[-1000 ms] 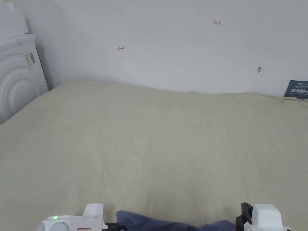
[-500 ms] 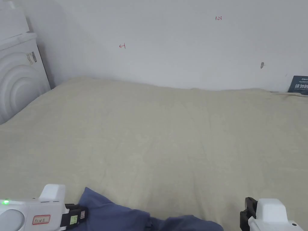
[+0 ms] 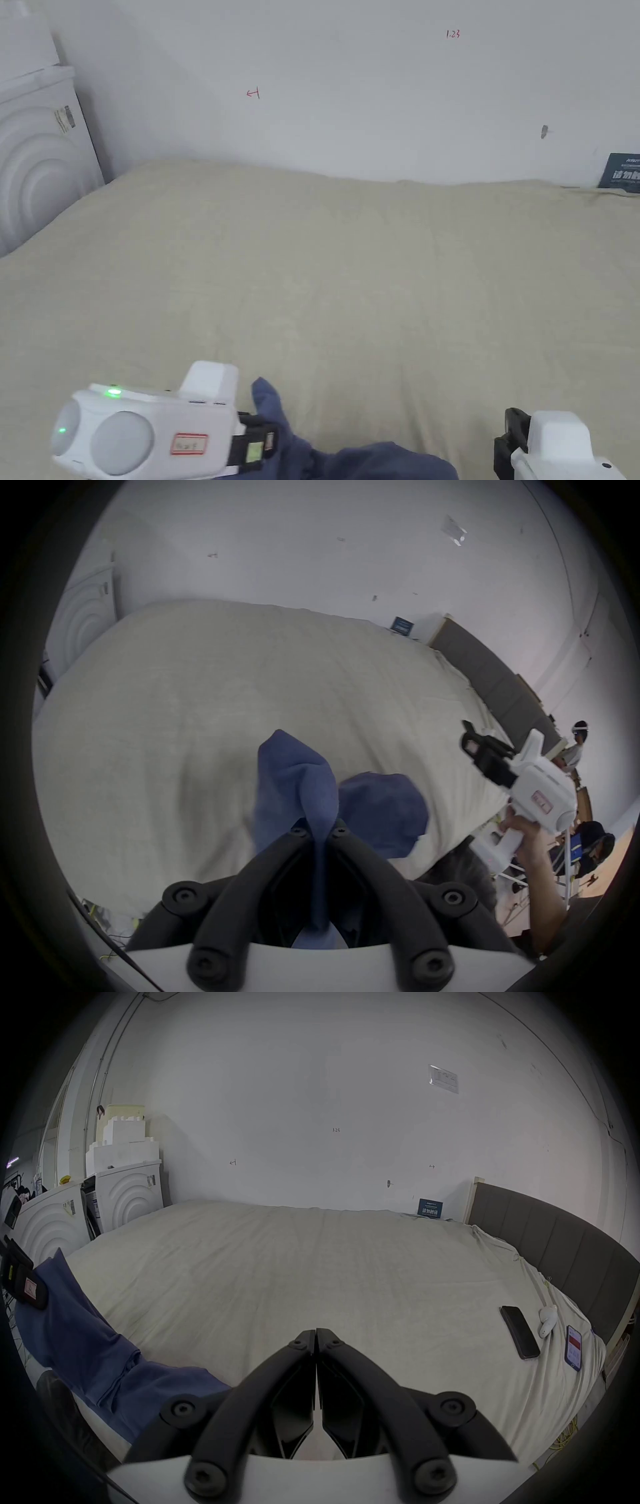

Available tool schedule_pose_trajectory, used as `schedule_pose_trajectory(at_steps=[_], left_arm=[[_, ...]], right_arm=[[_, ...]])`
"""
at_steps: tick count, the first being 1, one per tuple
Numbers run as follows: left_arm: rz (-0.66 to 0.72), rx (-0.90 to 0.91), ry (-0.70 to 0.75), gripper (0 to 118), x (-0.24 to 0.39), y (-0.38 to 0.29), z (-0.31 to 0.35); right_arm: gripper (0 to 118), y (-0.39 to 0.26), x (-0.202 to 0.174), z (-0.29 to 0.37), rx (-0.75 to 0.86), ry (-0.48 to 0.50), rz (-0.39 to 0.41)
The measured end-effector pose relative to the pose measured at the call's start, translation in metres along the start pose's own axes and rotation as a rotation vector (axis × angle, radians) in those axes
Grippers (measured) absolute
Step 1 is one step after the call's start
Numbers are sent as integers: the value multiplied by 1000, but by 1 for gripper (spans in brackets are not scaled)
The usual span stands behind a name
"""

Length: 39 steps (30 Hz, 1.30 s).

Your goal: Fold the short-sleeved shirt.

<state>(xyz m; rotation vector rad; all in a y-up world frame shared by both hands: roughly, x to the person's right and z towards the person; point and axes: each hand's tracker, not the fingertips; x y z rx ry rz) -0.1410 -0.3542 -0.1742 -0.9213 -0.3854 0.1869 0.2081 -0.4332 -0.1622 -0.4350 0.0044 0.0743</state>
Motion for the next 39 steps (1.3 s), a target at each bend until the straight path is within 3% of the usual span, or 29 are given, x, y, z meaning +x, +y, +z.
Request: schedule_pose_trajectory(at_steps=[11, 20, 22, 24, 26, 28, 31, 35, 39], left_arm=[[-87, -149, -97, 0, 101, -6, -112], [-39, -215, -71, 4, 114, -13, -168], [0, -199, -107, 11, 108, -11, -164], [38, -178, -149, 24, 100, -8, -157], [83, -143, -211, 47, 93, -5, -146], [101, -98, -232, 56, 84, -3, -136], [126, -49, -266, 53, 72, 1, -127], [171, -73, -336, 16, 66, -4, -140], [240, -152, -465, 2, 67, -21, -176]], right_arm=[[0, -7, 15, 7, -8, -24, -17], [0, -12, 25, 12, -17, -42, -22], [0, -13, 27, 12, -19, -46, -25], [0, -13, 28, 11, -21, -48, -28], [0, -13, 29, 10, -19, -49, -32], [1, -12, 30, 10, -21, -50, -36], [1, -12, 31, 9, -20, -49, -42], [1, -12, 32, 9, -19, -47, -51], [1, -12, 32, 10, -23, -50, -56]])
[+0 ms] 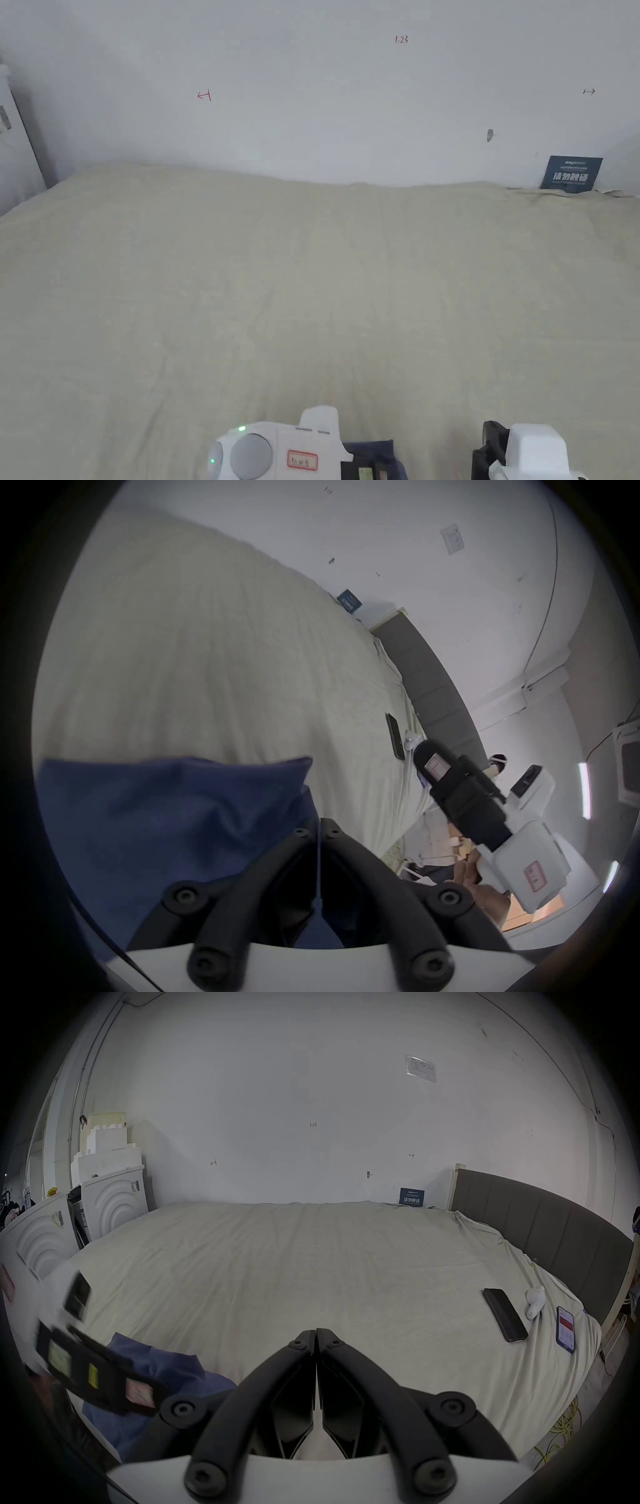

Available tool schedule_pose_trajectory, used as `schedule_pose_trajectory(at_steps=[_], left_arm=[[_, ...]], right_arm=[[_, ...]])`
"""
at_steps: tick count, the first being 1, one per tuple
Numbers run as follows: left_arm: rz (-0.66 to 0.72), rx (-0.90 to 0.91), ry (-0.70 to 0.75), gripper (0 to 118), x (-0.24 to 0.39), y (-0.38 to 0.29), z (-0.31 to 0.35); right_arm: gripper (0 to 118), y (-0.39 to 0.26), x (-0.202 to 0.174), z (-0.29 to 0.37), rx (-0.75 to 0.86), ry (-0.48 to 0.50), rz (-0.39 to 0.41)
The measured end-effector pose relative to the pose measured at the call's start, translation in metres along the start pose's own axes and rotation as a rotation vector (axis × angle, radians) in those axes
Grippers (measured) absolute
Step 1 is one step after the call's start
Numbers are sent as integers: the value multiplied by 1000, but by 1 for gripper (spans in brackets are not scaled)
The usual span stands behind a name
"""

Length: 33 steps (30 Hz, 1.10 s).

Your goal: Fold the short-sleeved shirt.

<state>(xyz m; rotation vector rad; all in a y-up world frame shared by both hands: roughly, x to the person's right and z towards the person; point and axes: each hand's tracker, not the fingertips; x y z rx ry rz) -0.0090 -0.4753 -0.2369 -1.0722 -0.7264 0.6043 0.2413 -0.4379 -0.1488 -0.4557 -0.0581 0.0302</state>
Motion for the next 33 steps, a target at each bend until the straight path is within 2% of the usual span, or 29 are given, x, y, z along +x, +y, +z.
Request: schedule_pose_trajectory(at_steps=[3, 5, 7, 14, 18, 23, 27, 31, 33], left_arm=[[86, -15, -23, 0, -18, -8, -30], [150, -22, 18, 0, -31, -13, -45], [123, -10, 60, 0, -36, -17, -57], [109, 4, 61, 0, -24, -14, -54], [-55, 70, 139, 0, -5, -17, -21], [-173, 282, 237, 0, 0, -36, 60], [-202, 433, 408, 0, -8, -63, 118], [-246, 493, 588, 0, -19, -90, 152], [-255, 501, 599, 0, -23, -101, 163]], right_arm=[[1, -1, 2, 0, -5, -3, 4], [1, -2, 3, 0, -8, -6, 4], [1, -2, 5, 1, -11, -8, 3], [1, -5, 8, 1, -17, -14, 9], [0, -6, 7, 1, -24, -8, -3], [1, -10, -6, 4, -25, 20, 6], [1, -19, -31, 3, -47, 82, 30], [1, -33, -68, -2, -90, 167, 60], [1, -40, -85, -10, -118, 207, 70]])
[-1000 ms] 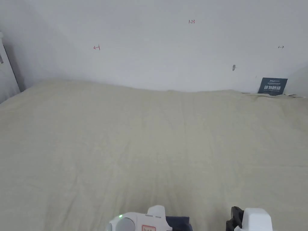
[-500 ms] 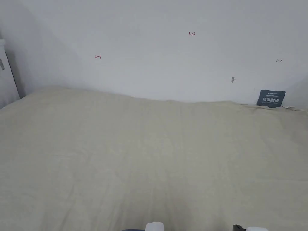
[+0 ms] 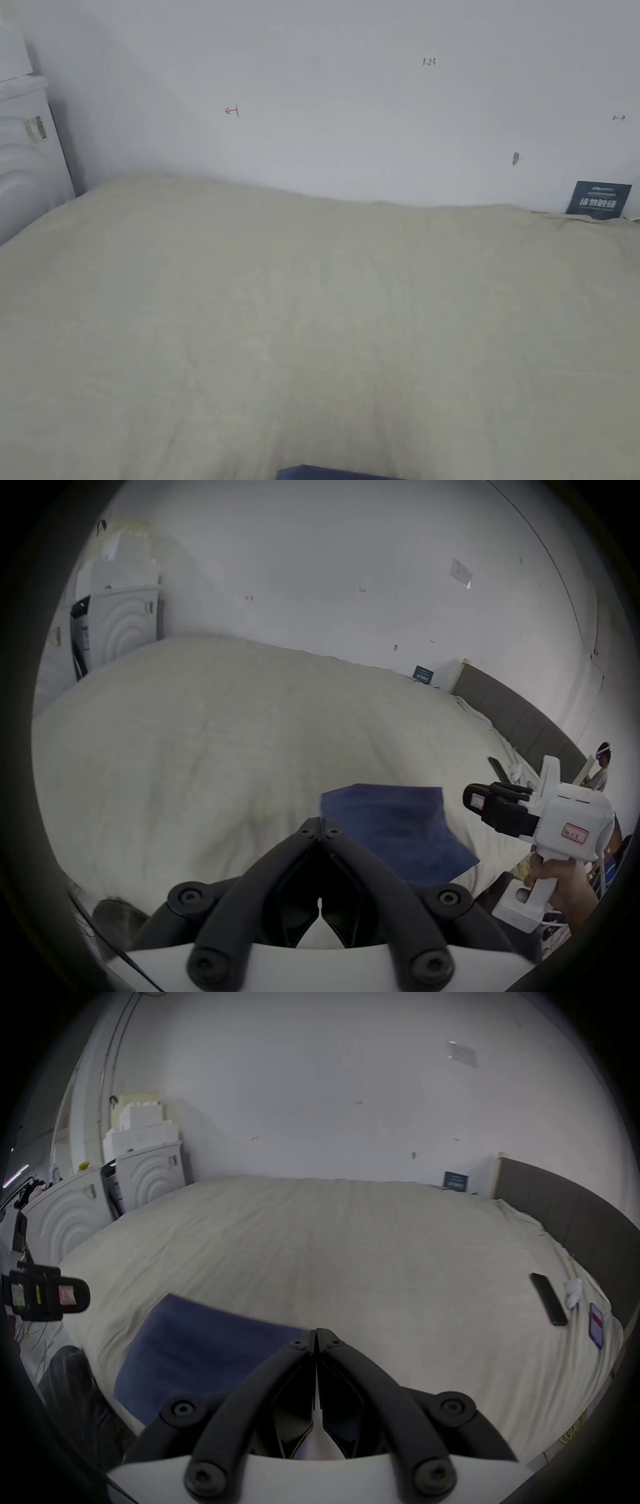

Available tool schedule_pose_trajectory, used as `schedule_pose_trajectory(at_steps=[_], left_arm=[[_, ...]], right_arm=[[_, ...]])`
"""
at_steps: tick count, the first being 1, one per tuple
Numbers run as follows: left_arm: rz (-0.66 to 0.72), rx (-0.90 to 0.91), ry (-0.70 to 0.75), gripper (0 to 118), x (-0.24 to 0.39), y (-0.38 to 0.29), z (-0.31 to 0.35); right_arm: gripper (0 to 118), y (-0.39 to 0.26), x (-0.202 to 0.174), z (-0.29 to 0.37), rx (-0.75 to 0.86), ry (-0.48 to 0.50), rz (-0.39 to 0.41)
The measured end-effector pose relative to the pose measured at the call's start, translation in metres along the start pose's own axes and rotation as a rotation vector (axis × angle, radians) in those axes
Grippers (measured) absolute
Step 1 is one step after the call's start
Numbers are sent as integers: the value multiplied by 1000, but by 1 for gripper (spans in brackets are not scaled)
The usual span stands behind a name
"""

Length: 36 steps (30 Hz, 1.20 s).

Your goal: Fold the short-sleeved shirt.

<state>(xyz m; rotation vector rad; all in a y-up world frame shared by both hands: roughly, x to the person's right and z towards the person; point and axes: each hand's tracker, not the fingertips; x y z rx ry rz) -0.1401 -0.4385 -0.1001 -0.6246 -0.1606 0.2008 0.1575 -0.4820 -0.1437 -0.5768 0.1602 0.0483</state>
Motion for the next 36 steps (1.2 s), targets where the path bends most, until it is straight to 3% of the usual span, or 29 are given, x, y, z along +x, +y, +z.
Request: schedule_pose_trajectory(at_steps=[7, 10, 13, 15, 16, 26, 36], left_arm=[[88, -34, -31, 0, -14, -20, 3], [122, -51, -80, 2, -12, -22, -5], [142, -73, -156, 30, -11, -16, -21], [165, -114, -188, 63, -12, -11, -39], [173, -134, -213, 68, -14, -7, -49], [250, -367, -409, 68, -22, 14, -140], [144, -414, -359, 67, -25, 20, -137]], right_arm=[[1, -24, -29, -54, -93, 9, 7], [0, -29, -21, -56, -69, 8, -64], [0, -32, -16, -56, -68, 22, -97], [0, -30, -18, -53, -63, 24, -80], [0, -30, -18, -53, -63, 22, -69], [0, -30, -18, -52, -64, 24, -50], [0, -28, -17, -50, -68, 29, -49]])
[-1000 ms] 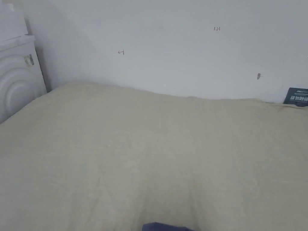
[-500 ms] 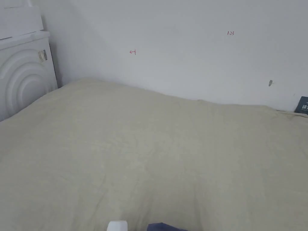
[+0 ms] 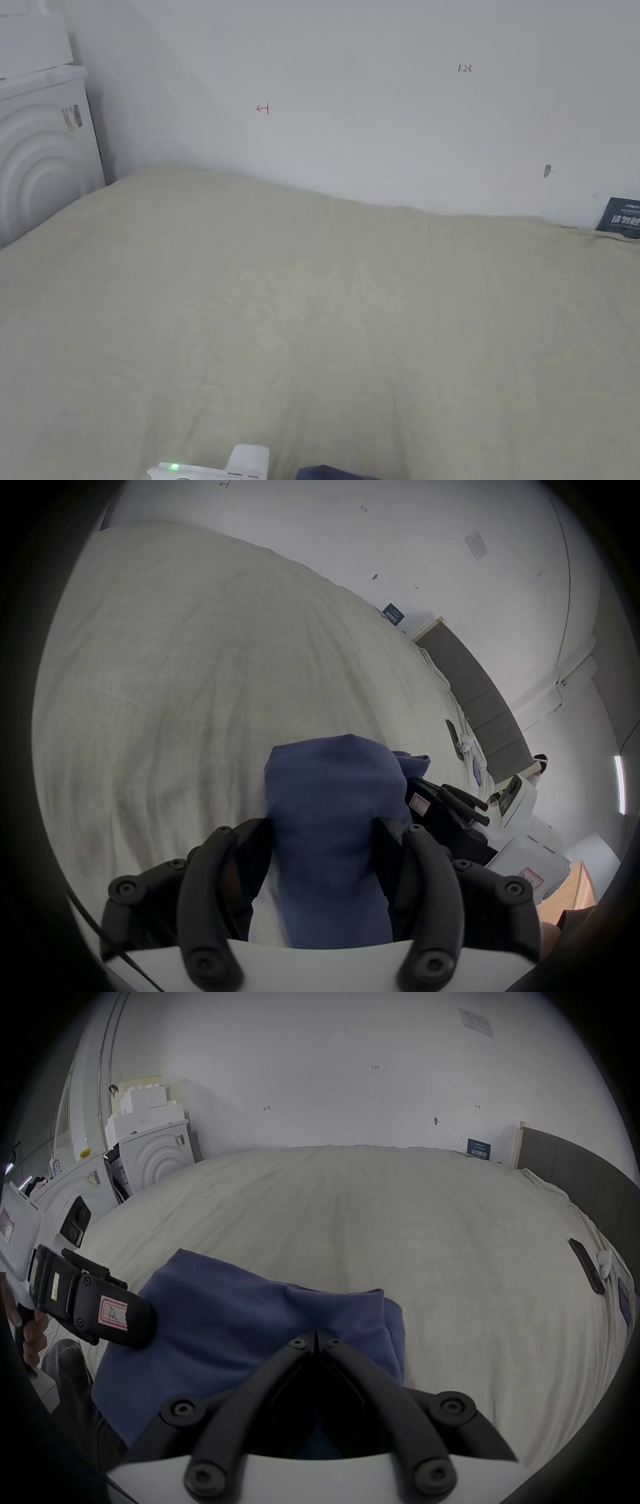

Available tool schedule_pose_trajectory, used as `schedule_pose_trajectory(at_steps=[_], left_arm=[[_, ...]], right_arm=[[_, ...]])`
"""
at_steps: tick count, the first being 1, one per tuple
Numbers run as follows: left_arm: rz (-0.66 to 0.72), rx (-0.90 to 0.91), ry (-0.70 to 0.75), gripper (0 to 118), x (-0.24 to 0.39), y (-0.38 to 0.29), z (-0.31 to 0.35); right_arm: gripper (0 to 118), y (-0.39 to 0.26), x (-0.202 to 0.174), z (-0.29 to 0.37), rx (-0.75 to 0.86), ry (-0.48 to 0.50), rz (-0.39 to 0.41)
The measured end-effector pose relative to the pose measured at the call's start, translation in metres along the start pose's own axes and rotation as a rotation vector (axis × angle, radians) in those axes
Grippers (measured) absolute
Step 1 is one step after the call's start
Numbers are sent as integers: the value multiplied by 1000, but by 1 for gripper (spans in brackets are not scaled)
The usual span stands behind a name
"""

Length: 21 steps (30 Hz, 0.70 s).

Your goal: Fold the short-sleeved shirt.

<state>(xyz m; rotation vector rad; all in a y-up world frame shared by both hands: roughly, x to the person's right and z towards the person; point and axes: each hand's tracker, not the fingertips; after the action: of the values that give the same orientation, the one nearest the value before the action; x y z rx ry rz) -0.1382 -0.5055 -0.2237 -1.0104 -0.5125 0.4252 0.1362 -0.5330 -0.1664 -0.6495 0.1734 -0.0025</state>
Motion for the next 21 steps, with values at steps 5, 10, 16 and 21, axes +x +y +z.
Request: schedule_pose_trajectory(at_steps=[5, 10, 16, 21], left_arm=[[12, 8, 8, 69, -1, -4, -7], [-5, 0, 21, 50, 13, -7, -13], [30, 0, -10, 19, 12, -6, -8], [30, 20, -47, 14, 9, -1, 8]], right_arm=[[0, 0, -1, -1, -4, -6, 6], [0, 1, -2, -2, -7, -12, 1], [0, 2, -5, 0, -3, -21, 12], [0, 7, -1, 15, 23, -22, 20]])
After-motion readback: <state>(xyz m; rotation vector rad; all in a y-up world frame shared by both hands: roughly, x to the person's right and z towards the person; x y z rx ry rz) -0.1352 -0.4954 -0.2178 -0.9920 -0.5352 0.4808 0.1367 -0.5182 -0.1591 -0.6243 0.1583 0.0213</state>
